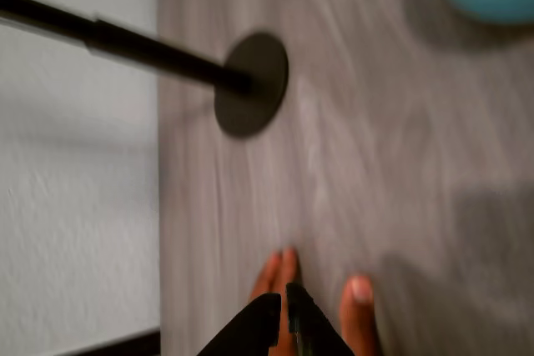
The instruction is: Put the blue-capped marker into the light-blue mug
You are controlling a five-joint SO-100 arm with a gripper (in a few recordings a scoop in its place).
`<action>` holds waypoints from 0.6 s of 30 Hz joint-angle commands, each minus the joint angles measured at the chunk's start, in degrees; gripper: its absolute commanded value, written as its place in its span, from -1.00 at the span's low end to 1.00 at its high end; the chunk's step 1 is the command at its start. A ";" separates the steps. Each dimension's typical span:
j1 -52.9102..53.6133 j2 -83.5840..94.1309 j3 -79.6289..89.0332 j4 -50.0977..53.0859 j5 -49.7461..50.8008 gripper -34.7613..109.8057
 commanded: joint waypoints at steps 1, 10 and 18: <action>-3.96 0.44 0.97 0.09 1.14 -0.52; -10.99 0.79 4.39 0.09 1.76 -0.52; -15.29 8.96 14.50 1.23 4.48 -0.52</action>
